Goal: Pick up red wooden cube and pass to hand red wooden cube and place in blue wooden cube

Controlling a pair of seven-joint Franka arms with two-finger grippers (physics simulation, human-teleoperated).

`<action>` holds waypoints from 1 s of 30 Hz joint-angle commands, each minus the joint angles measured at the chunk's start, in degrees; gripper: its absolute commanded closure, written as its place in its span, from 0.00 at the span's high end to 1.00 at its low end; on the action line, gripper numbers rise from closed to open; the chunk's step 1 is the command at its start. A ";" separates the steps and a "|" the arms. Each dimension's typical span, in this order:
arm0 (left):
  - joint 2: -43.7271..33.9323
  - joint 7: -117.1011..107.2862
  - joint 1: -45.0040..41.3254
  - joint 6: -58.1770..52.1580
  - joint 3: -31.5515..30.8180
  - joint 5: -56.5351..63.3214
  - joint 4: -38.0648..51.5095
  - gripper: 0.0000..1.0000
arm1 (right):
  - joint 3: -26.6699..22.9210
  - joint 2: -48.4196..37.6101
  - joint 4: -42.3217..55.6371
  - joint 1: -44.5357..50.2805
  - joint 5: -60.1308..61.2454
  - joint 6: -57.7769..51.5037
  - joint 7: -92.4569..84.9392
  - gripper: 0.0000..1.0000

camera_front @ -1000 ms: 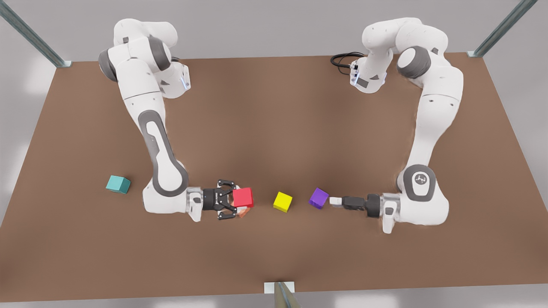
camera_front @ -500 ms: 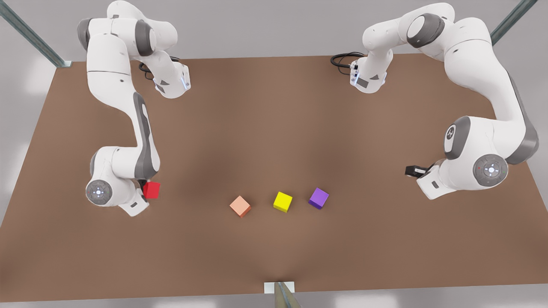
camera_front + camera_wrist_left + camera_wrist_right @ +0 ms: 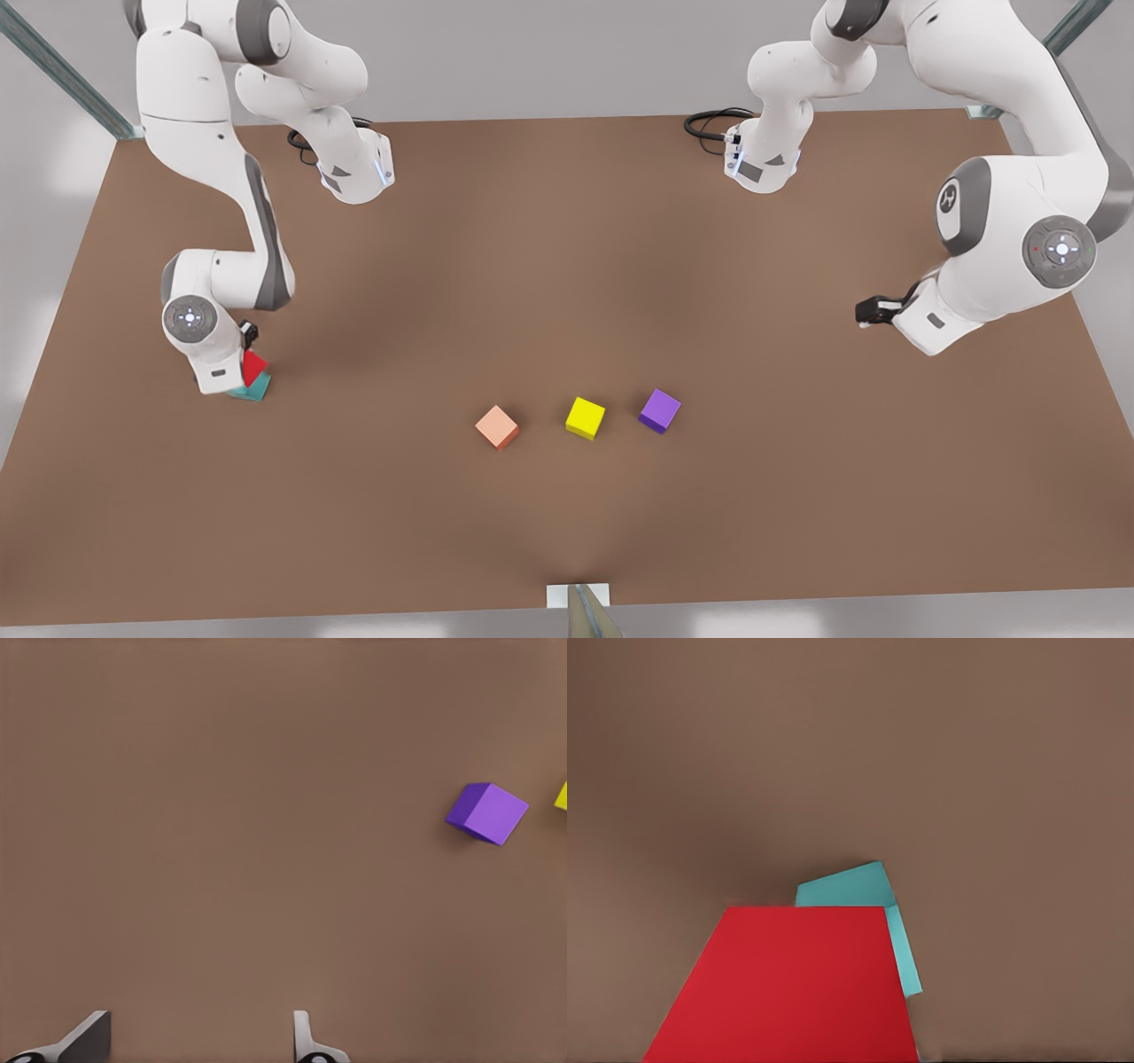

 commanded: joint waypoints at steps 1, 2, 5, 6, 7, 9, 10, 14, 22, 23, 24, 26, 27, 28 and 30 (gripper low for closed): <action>-0.10 -1.11 0.50 1.19 -0.01 -0.29 0.05 1.00 | -0.06 -0.23 -1.19 -0.32 -2.74 5.12 19.10 0.65; -0.10 -1.11 0.59 1.19 -0.01 -0.37 0.05 1.00 | -0.15 0.21 -1.36 -0.41 -2.82 4.68 19.19 0.65; -0.01 -1.11 1.02 1.19 -0.01 -0.37 0.05 1.00 | -0.06 1.43 -1.10 -0.93 -3.35 5.91 19.28 0.65; -0.10 -1.11 1.11 1.19 -0.10 -0.46 -0.03 1.00 | -0.06 2.40 -1.01 -1.90 -3.53 8.02 19.19 0.65; -0.01 -1.11 1.03 1.19 -0.18 -0.46 -0.12 1.00 | -0.06 3.11 -1.01 -2.25 -3.62 8.81 19.19 0.65; -0.01 -1.02 1.29 1.10 -0.18 -0.46 -0.12 1.00 | 0.03 4.34 -1.01 -2.60 -3.62 10.30 19.28 0.65; -0.01 -1.02 1.11 1.10 -0.18 -0.37 -0.21 1.00 | 0.03 4.60 -1.01 -2.96 -3.62 10.66 19.28 0.65; -0.10 -1.11 1.47 1.19 -0.18 -0.46 -0.21 1.00 | 0.03 4.69 -1.10 -2.87 -3.62 10.75 19.45 0.71; -0.01 -1.11 1.20 0.84 -0.27 -0.73 -0.30 1.00 | 0.21 4.07 -0.75 -2.60 -3.62 9.69 19.54 1.00; -0.10 -1.02 1.20 0.84 -0.27 -0.73 -0.30 1.00 | 0.29 3.72 -0.22 -2.52 -3.62 8.29 19.36 1.00; -0.10 -1.02 1.29 0.84 -0.27 -0.73 -0.30 1.00 | 0.38 2.93 0.57 -2.25 -3.62 6.27 19.36 1.00; -0.01 -1.11 1.11 0.92 -0.27 -0.64 -0.30 1.00 | 0.82 1.53 1.54 -2.16 -3.35 1.61 19.10 1.00; -0.01 -1.11 1.20 0.75 -0.27 -0.73 -0.30 1.00 | 0.91 0.56 1.63 -1.81 -3.18 0.11 19.01 1.00; -0.01 -1.11 1.20 0.75 -0.27 -0.73 -0.30 1.00 | 1.00 -0.67 1.63 -1.11 -3.09 -1.64 19.01 1.00; -0.01 -1.11 1.20 0.75 -0.27 -0.73 -0.30 1.00 | 1.00 -3.31 1.89 0.91 -1.95 -5.77 19.01 1.00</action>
